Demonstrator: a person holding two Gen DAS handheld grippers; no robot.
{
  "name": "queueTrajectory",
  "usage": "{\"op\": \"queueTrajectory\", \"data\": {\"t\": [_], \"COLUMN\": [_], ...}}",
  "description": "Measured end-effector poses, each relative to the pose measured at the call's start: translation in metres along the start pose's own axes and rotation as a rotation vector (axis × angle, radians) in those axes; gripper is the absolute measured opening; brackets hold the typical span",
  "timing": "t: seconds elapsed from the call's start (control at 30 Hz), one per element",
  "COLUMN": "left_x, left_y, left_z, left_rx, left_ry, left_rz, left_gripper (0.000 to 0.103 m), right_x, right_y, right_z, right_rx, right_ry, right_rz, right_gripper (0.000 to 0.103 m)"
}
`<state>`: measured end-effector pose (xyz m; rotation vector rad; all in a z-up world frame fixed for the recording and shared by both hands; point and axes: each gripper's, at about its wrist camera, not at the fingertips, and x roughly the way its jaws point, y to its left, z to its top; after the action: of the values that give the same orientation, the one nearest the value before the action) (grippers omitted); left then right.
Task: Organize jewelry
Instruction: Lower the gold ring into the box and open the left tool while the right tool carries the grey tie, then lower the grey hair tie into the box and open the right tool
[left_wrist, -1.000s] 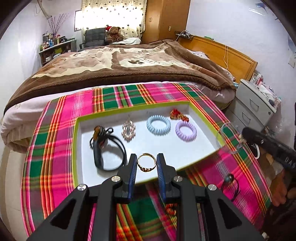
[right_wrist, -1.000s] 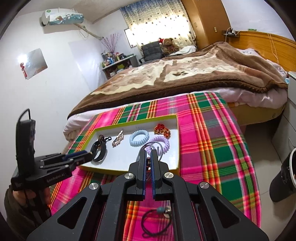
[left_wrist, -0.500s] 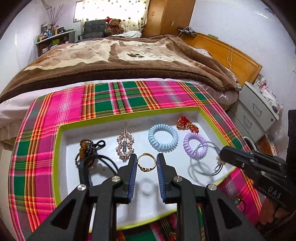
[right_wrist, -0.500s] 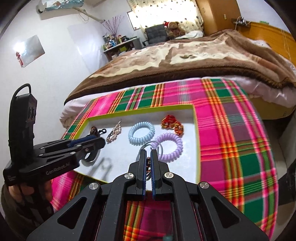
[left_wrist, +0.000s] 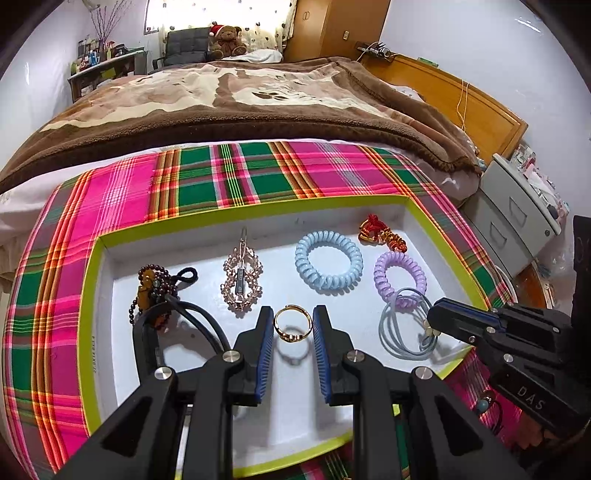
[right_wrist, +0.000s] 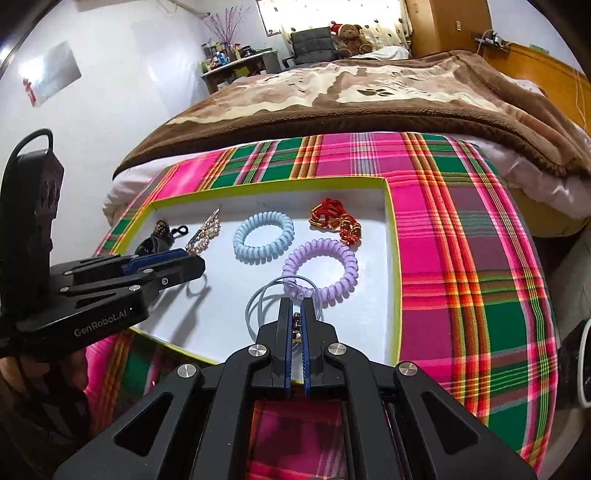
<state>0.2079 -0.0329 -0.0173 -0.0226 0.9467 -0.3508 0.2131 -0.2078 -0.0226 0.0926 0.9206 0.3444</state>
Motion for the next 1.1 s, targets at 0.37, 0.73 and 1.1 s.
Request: {"op": "queueTrajectory", "data": {"t": [0.37, 0.73, 1.1], "left_x": [0.005, 0.002, -0.022], "left_y": [0.001, -0.002, -0.007], "left_z": [0.000, -0.002, -0.013], "left_rx": [-0.014, -0.017, -0.031], "left_ry": [0.017, 0.014, -0.016], "left_rz": [-0.006, -0.003, 0.020], "left_gripper": [0.028, 0.031, 0.043], "right_x": [-0.002, -0.008, -0.027], "right_y": [-0.002, 0.001, 0.003], "right_z": [-0.001, -0.001, -0.008], "right_rx": [-0.008, -0.009, 0.008], "right_ry": [-0.008, -0.029, -0.067], "right_rz": [-0.017, -0.029, -0.031], "right_gripper": [0.013, 0.020, 0.025]}}
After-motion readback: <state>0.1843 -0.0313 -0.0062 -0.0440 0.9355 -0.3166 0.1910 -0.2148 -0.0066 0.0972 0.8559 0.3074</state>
